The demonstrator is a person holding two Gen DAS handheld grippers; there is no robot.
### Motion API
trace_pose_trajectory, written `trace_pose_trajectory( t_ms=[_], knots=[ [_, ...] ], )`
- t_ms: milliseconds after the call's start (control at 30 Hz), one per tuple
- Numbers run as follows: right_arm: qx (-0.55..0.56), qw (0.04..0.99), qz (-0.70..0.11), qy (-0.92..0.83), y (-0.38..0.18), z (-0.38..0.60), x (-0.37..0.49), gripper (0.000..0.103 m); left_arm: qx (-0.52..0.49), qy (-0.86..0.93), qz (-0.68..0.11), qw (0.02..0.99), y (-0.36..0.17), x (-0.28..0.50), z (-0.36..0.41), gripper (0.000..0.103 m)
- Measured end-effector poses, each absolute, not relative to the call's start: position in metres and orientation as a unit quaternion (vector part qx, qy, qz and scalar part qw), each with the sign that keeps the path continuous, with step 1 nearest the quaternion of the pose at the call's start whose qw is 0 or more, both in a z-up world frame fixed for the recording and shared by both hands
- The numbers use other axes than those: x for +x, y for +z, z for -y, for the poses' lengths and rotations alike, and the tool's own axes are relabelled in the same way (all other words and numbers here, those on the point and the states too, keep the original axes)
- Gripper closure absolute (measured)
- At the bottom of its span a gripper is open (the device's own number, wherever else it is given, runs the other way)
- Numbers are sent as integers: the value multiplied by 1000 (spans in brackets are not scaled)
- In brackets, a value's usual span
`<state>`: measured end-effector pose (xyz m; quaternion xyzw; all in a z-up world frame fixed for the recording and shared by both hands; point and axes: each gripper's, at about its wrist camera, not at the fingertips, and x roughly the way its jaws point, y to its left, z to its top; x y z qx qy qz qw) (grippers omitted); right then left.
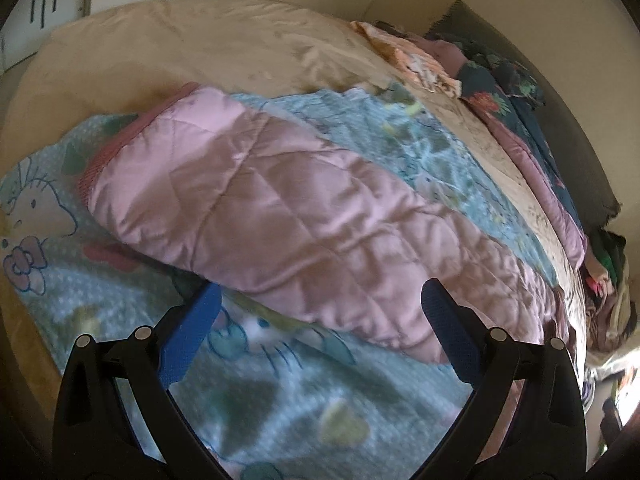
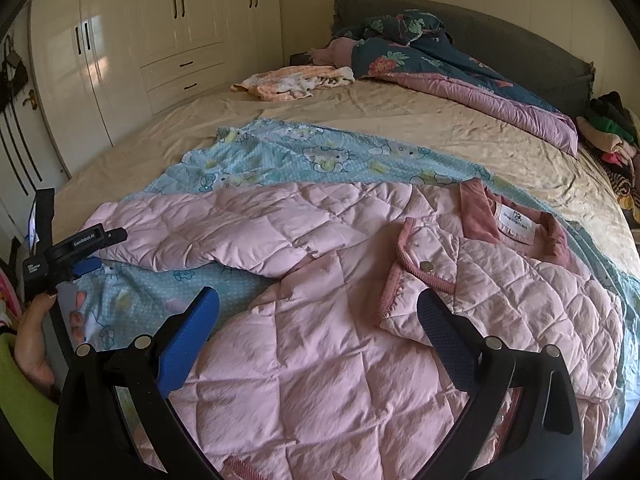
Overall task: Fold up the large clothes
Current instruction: 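Grasp the cuff of the other sleeve with the left tool, then lift the sleeve high with the left tool, straightening it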
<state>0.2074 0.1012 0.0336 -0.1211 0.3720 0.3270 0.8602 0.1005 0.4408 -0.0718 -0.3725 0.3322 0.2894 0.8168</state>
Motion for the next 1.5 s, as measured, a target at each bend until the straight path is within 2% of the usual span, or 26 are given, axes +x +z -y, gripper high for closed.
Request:
trace_pose_trajectory(
  t_ms=[367, 433, 567, 633, 700, 767, 1133, 1500],
  knots=[
    [-115, 859, -386, 317, 20, -95, 221, 4, -393, 327, -309, 802, -78, 109, -485, 11],
    [-111, 860, -386, 316, 21, -91, 223, 4, -388, 327, -303, 807, -74, 112, -490, 18],
    [-105, 862, -385, 312, 22, -83, 224, 4, -356, 331, -303, 819, -63, 118, -491, 50],
    [-100, 864, -385, 310, 23, -79, 224, 4, -347, 327, -294, 828, -53, 117, -490, 59],
    [-93, 866, -384, 307, 25, -72, 223, 4, -341, 324, -283, 836, -43, 115, -486, 74],
    [-88, 867, -384, 305, 27, -67, 222, 4, -334, 319, -271, 844, -29, 114, -481, 79],
    [-37, 884, -368, 285, 50, -18, 210, 4, -274, 261, -224, 898, 56, 138, -423, 88],
    [17, 899, -356, 253, 66, 46, 193, 4, -204, 175, -204, 941, 124, 174, -326, 96]
  ],
)
